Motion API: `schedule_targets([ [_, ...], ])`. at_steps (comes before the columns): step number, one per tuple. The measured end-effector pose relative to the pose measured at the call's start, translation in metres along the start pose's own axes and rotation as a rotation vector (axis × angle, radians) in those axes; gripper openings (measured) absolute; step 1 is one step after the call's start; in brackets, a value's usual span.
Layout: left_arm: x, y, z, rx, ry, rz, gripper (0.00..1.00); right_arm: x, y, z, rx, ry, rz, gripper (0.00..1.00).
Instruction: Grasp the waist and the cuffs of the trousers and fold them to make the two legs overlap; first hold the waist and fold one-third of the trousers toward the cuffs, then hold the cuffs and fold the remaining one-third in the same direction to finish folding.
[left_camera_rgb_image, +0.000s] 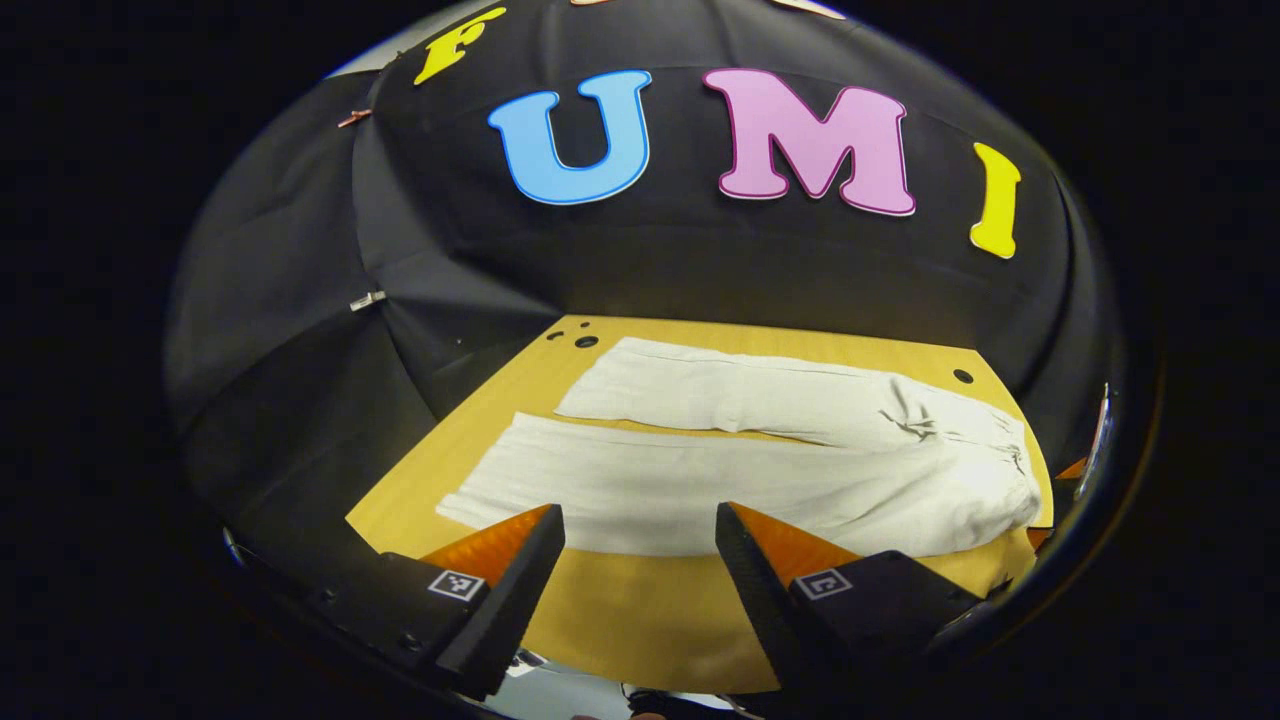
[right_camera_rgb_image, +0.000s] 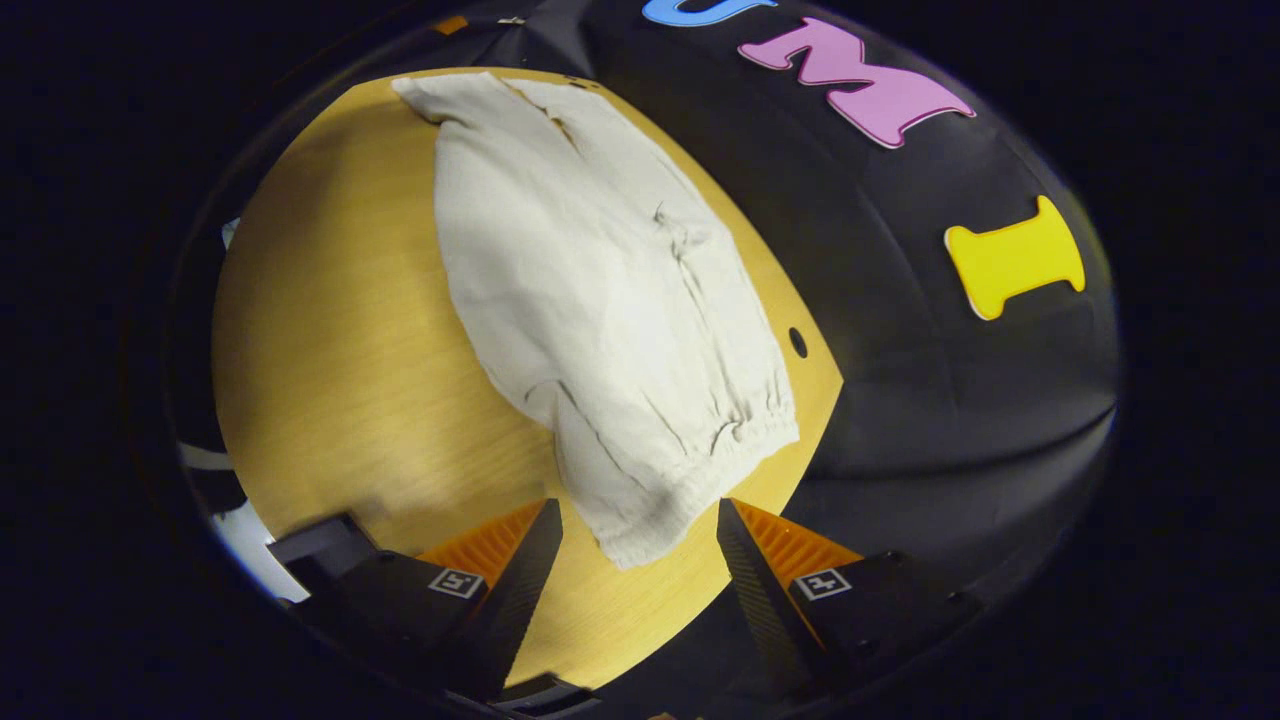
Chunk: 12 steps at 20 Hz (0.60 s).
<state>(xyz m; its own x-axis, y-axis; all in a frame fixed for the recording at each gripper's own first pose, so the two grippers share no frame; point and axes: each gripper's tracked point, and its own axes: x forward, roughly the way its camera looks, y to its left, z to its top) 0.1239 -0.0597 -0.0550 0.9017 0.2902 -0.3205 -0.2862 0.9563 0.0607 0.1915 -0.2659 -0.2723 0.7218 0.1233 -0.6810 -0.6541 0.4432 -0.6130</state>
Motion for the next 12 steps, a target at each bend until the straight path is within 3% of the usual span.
schedule_targets([
  [4,0.004,-0.005,0.007,0.043,0.006,0.014,0.98,0.020,-0.004,-0.027,-0.058,0.055,0.010,0.96],
  [12,0.006,0.003,-0.006,0.003,0.048,0.034,0.98,0.042,-0.006,-0.009,-0.208,0.039,-0.016,0.92],
])
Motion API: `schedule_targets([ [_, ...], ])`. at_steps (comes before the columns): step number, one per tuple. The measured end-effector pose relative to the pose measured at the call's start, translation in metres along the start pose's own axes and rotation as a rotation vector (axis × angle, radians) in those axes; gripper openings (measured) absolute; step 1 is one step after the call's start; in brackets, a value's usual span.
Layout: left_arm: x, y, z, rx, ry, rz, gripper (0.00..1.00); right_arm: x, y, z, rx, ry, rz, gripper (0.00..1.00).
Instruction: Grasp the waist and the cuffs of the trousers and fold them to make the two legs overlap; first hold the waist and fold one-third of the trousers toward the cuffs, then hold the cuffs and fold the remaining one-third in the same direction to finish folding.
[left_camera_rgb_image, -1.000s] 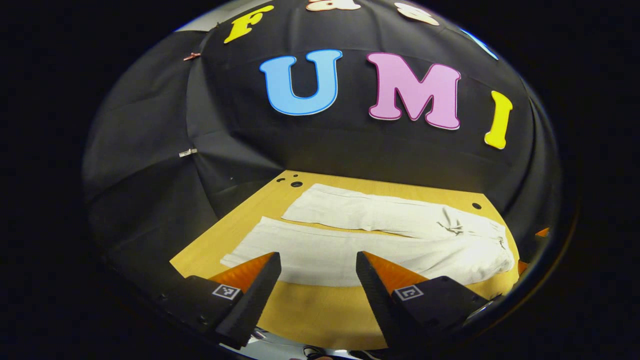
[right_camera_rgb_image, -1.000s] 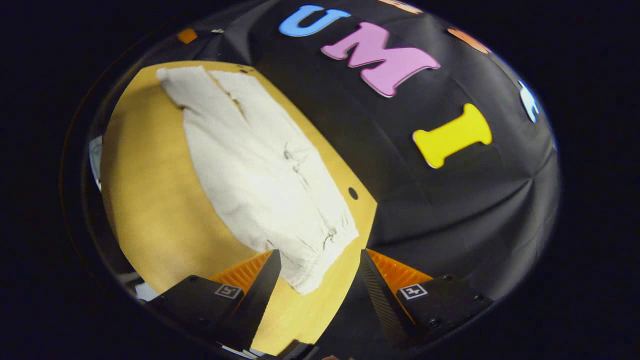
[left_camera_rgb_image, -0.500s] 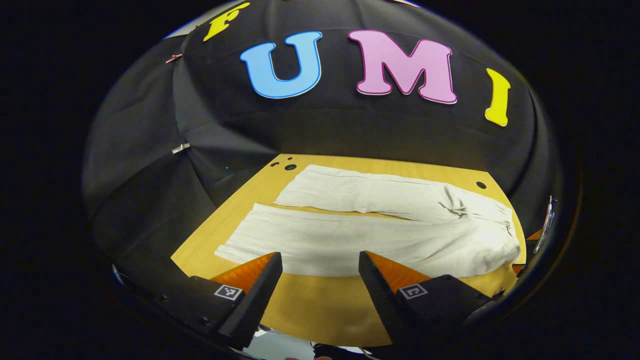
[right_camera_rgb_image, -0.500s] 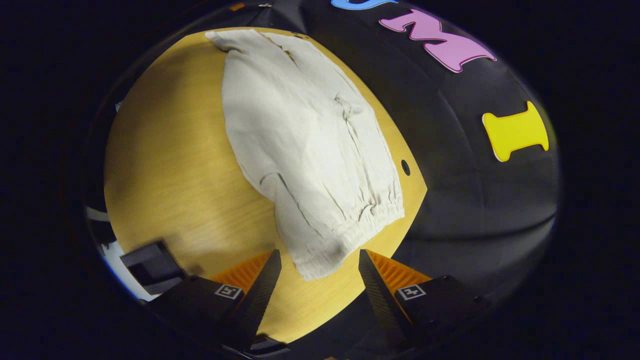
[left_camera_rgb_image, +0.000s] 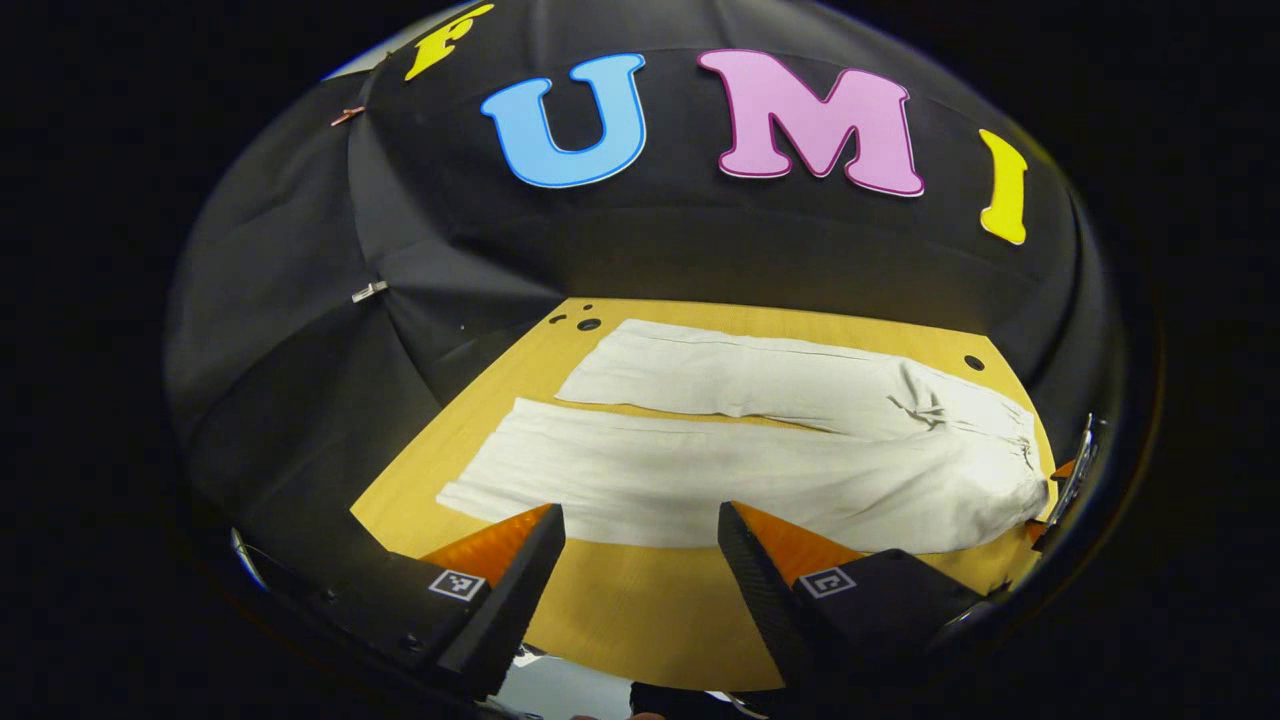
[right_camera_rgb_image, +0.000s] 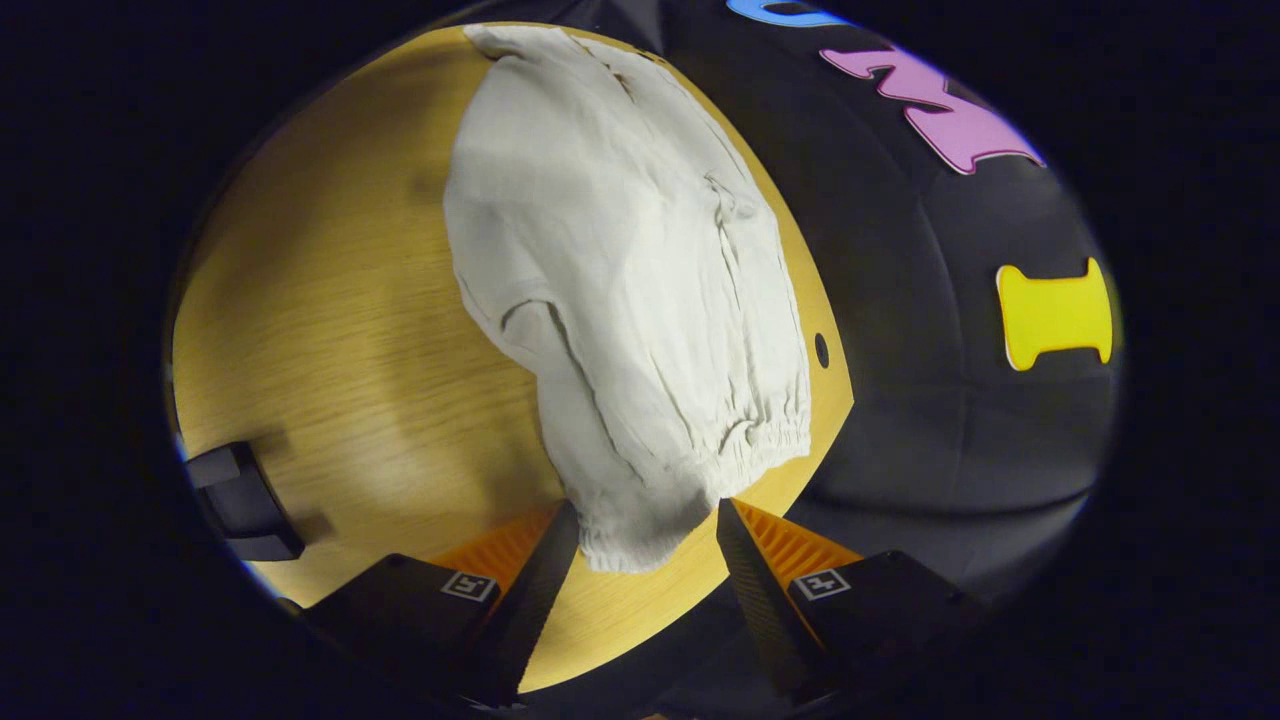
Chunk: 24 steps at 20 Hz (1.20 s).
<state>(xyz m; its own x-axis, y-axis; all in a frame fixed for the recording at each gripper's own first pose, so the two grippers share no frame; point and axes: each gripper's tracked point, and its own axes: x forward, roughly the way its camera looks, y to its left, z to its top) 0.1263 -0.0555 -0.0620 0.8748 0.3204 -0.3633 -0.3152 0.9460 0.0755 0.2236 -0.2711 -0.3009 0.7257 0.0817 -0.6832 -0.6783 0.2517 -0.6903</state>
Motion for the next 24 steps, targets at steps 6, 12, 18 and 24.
schedule_targets([
  [6,0.012,0.018,-0.015,0.055,0.029,-0.010,0.98,0.009,0.003,0.002,-0.037,0.040,0.008,0.68],
  [12,0.033,0.065,-0.029,0.238,0.016,-0.001,0.98,0.018,0.004,0.001,-0.063,0.099,0.007,0.30],
  [18,0.074,0.126,-0.078,0.551,0.057,-0.037,0.96,0.018,0.005,0.001,0.006,0.141,0.078,0.19],
  [24,0.124,0.192,-0.089,0.858,0.103,-0.044,0.95,0.017,0.008,0.004,-0.005,0.161,0.177,0.07],
])
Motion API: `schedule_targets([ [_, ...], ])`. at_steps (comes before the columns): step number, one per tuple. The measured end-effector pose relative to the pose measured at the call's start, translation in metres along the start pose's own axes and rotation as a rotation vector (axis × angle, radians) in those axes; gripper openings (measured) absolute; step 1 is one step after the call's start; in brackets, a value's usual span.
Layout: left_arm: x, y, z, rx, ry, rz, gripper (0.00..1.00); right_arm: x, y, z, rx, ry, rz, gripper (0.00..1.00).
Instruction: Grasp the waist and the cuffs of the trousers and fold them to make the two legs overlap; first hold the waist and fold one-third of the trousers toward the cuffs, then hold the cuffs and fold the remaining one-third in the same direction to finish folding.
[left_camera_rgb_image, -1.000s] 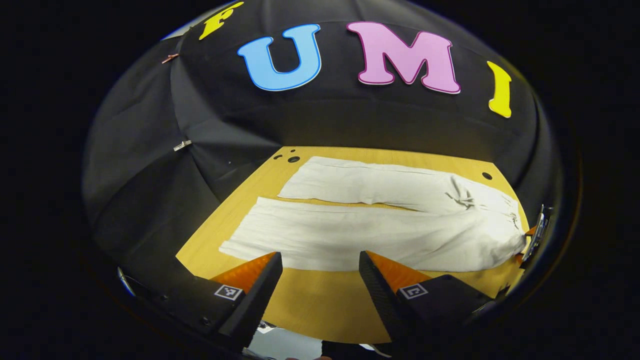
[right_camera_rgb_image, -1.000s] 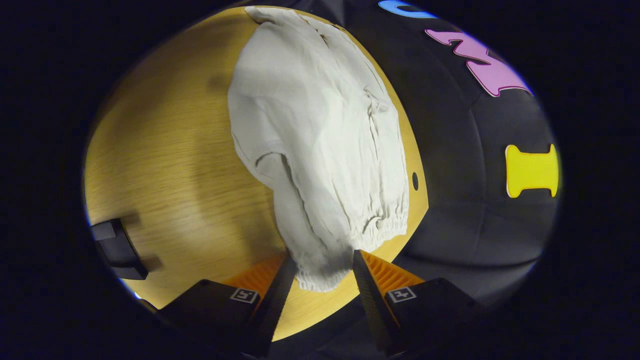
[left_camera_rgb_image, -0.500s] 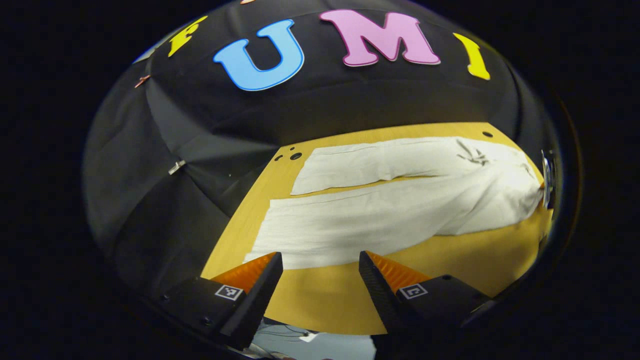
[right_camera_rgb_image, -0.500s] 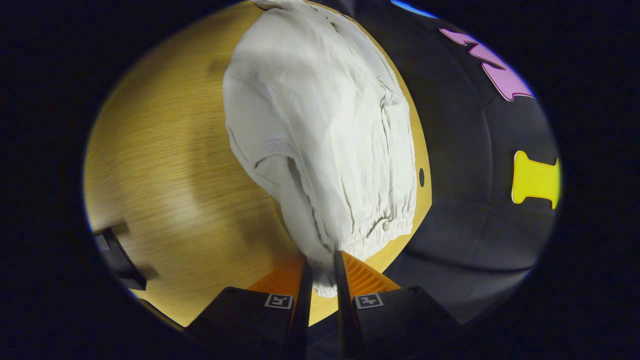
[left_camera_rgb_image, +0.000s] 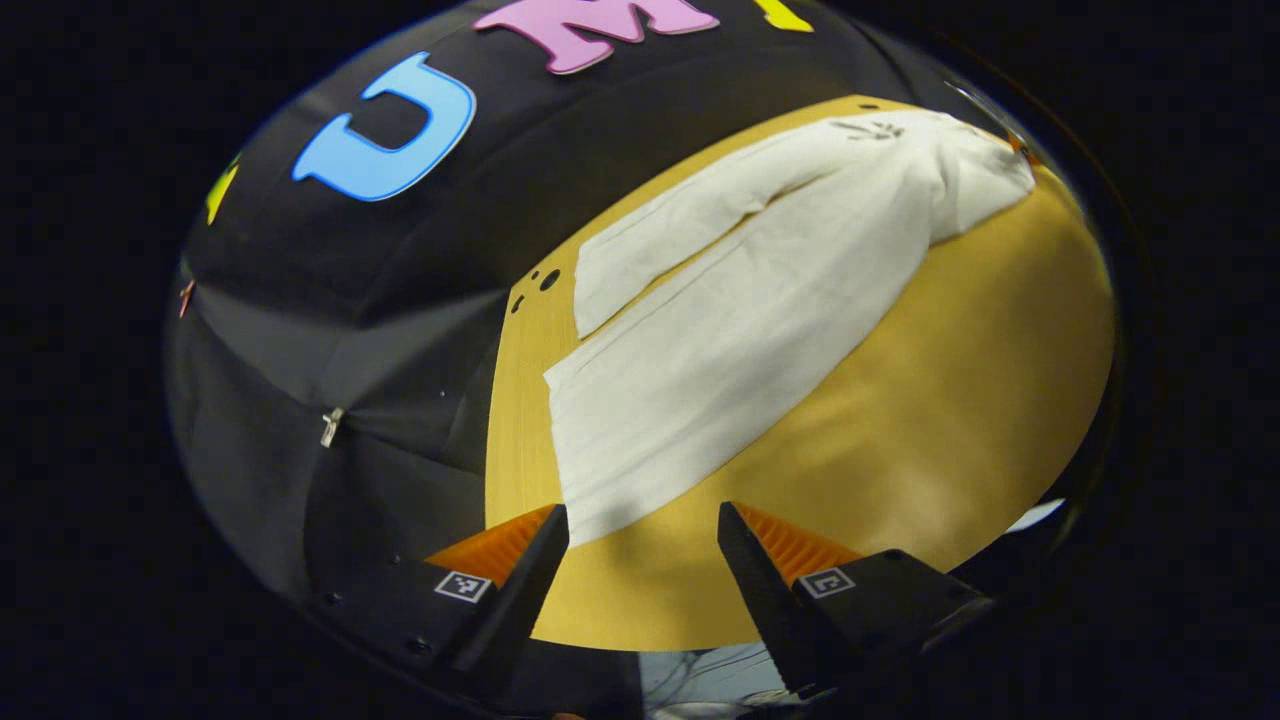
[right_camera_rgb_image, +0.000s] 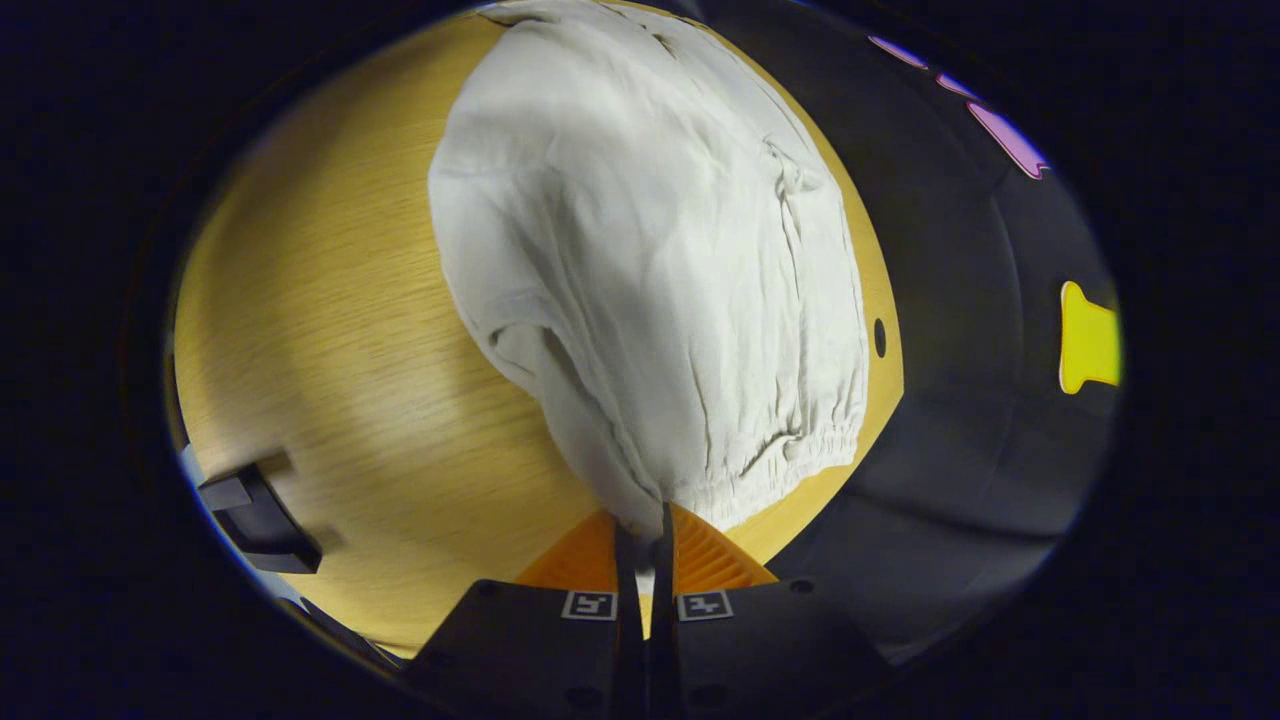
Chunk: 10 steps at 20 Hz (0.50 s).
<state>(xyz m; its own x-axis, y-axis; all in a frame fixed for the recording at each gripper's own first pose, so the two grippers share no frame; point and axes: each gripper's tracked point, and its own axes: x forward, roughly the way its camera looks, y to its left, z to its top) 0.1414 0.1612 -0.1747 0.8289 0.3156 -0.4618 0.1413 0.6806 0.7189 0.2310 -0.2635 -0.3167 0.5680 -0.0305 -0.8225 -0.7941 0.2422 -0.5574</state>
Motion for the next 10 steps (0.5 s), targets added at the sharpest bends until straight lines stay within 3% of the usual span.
schedule_targets([
  [3,0.032,0.026,-0.024,0.217,0.053,0.009,0.95,-0.002,-0.001,0.000,-0.037,0.007,0.011,0.07],
  [8,0.068,0.037,-0.035,0.380,0.093,-0.068,0.99,-0.002,-0.001,0.000,-0.077,0.021,-0.011,0.07],
  [10,0.080,0.029,-0.035,0.443,0.093,-0.140,0.95,-0.001,-0.002,0.000,-0.083,0.029,-0.018,0.07],
])
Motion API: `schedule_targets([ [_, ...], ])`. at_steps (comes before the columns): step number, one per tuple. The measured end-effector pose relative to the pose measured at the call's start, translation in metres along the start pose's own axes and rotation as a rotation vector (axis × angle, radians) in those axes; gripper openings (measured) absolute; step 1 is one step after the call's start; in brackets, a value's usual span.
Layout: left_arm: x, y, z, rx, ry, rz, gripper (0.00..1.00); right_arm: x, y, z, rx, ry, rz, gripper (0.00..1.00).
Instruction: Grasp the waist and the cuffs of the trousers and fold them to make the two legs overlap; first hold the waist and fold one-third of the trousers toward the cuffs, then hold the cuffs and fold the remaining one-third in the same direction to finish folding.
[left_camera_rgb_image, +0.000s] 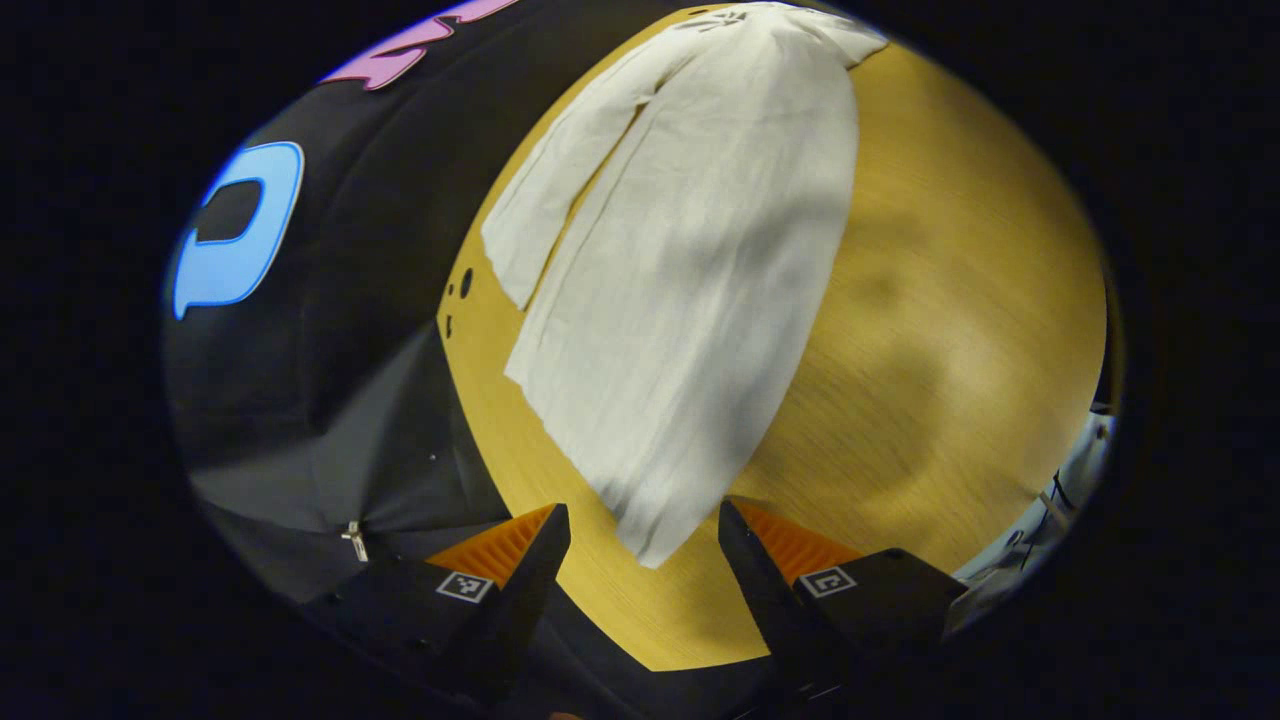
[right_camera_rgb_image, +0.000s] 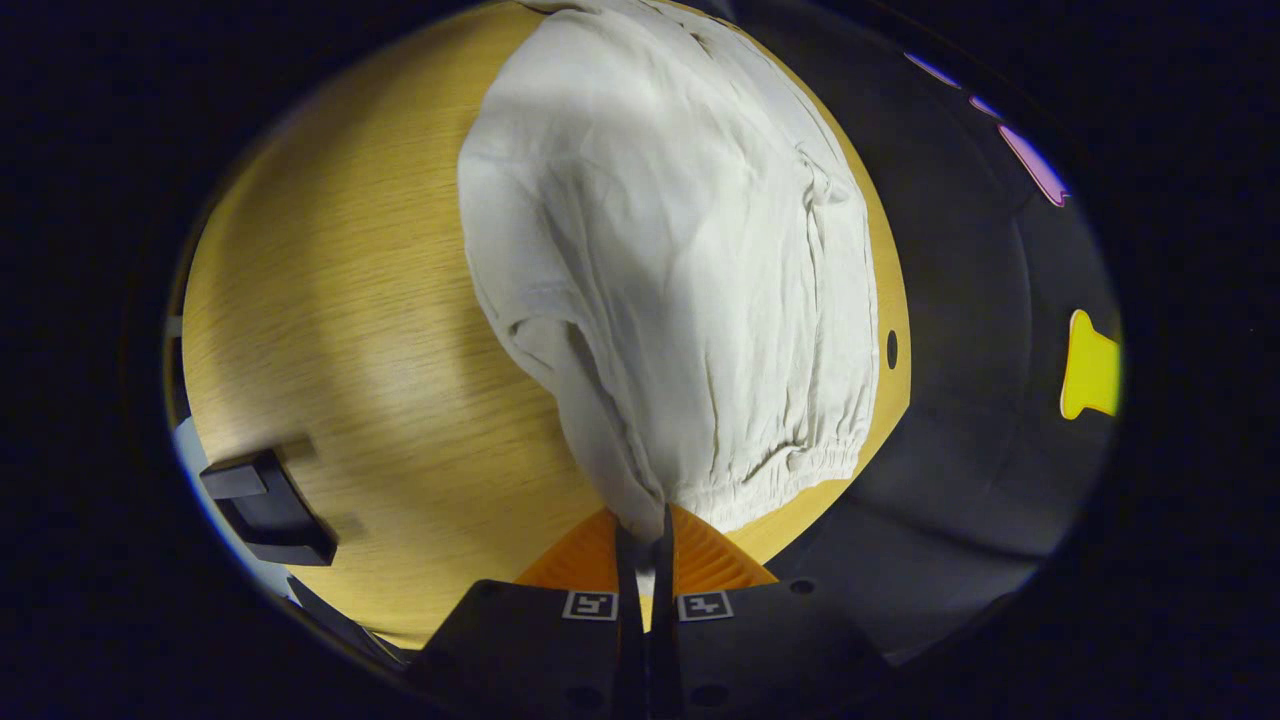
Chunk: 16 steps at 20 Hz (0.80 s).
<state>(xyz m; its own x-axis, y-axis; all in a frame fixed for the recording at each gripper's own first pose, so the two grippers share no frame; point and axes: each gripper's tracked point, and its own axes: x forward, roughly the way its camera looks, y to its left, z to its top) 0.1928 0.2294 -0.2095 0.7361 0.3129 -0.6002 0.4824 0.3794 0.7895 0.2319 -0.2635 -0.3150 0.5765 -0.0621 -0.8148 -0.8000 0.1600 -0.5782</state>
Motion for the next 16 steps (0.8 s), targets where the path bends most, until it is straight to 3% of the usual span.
schedule_targets([
  [2,0.011,0.007,0.005,0.129,-0.018,-0.017,0.92,-0.001,0.001,0.001,-0.017,-0.007,-0.013,0.06],
  [4,0.015,0.010,0.014,0.208,-0.032,-0.034,0.83,-0.001,0.000,0.001,-0.039,-0.011,-0.027,0.07],
  [6,0.010,0.004,0.013,0.214,-0.015,-0.071,0.76,-0.001,0.000,0.001,-0.046,-0.006,-0.035,0.07],
  [8,0.008,0.000,0.013,0.200,0.009,-0.079,0.61,-0.002,0.000,0.001,-0.052,-0.008,-0.037,0.06],
  [11,0.012,-0.002,0.016,0.206,0.025,-0.074,0.28,-0.003,0.000,0.001,-0.055,-0.012,-0.037,0.06],
  [12,0.012,-0.004,0.017,0.216,0.027,-0.071,0.26,-0.003,-0.001,0.002,-0.058,-0.013,-0.044,0.06],
  [13,0.013,-0.004,0.017,0.229,0.029,-0.066,0.14,-0.003,-0.001,0.002,-0.064,-0.014,-0.054,0.06],
  [16,0.014,-0.002,0.014,0.239,0.039,-0.046,0.09,-0.003,-0.002,0.000,-0.053,-0.021,-0.072,0.07],
])
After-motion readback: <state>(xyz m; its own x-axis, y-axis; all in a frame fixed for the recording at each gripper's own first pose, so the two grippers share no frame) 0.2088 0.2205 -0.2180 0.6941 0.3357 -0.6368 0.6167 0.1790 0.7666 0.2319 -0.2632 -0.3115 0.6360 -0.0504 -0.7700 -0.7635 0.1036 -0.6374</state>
